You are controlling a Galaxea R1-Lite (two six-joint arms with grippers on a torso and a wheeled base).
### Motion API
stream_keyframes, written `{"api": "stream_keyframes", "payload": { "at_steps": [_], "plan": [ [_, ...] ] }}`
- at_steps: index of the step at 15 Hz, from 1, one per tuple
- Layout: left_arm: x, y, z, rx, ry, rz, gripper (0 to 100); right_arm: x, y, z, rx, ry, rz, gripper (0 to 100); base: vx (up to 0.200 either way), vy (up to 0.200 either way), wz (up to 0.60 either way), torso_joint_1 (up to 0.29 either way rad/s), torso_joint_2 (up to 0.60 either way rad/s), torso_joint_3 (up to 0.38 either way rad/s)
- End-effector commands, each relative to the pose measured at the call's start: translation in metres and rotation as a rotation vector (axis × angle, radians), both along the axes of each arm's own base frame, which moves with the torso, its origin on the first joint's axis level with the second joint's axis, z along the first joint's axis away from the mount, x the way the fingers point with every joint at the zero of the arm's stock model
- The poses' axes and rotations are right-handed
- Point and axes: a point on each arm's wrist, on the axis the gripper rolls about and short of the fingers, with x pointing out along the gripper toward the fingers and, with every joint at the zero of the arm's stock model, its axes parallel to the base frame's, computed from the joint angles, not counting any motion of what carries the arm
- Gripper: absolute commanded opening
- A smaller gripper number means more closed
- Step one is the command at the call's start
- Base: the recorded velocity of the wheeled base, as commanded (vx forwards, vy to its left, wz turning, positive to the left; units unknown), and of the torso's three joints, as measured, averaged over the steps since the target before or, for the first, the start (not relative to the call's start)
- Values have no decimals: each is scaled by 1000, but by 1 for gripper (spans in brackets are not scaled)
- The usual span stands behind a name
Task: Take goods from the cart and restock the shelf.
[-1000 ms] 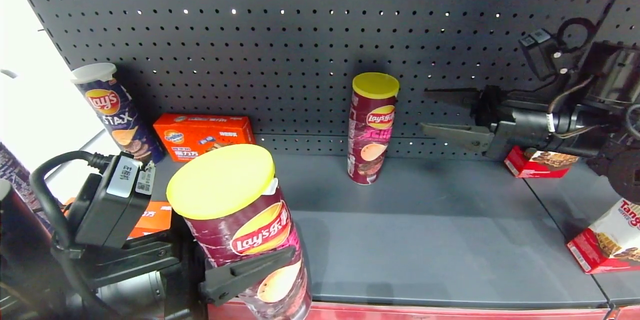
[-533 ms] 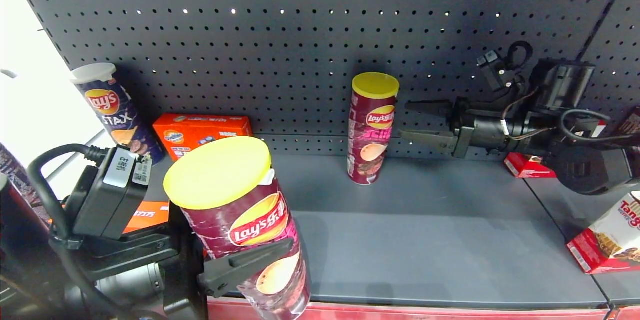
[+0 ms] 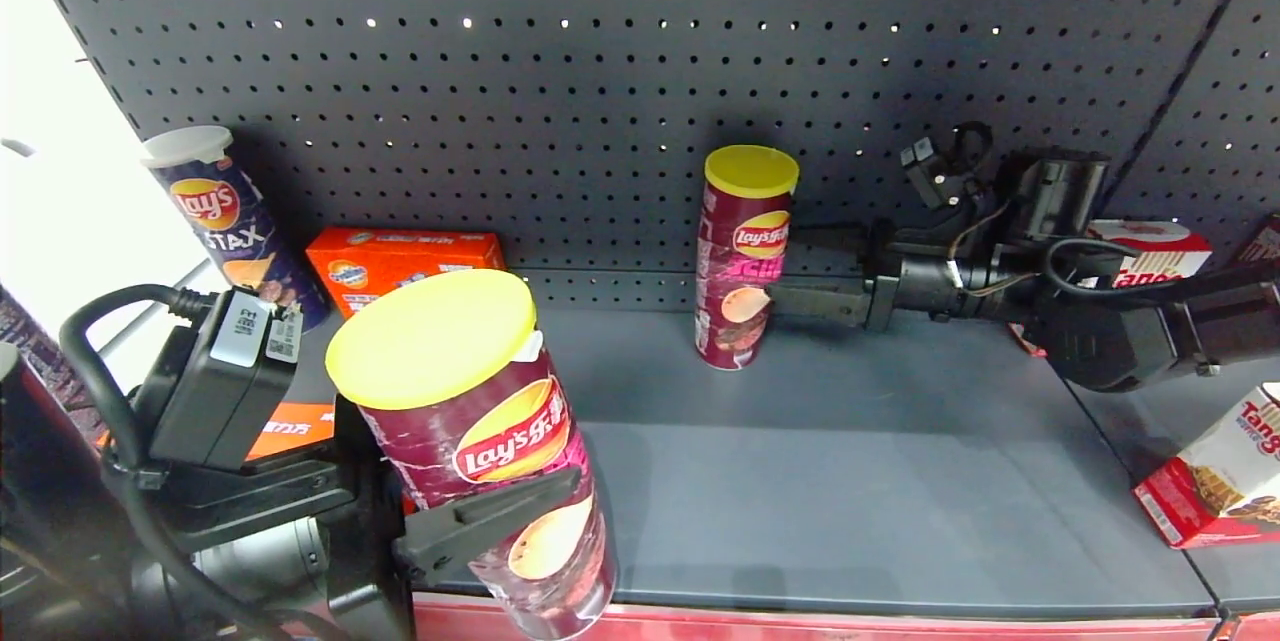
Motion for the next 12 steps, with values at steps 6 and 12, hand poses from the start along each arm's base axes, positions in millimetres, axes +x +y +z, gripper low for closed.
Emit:
{"api": "stream_keyframes", "payload": {
  "at_steps": [6, 12],
  "plan": [
    [0, 1, -1, 2, 3, 9, 0, 9, 15, -25, -20, 41, 30, 100, 0, 0, 0, 0, 0, 0],
    [1, 2, -1, 2, 3, 12, 0, 13, 30, -42, -28, 63, 64, 100, 0, 0, 0, 0, 0, 0]
  ]
}}
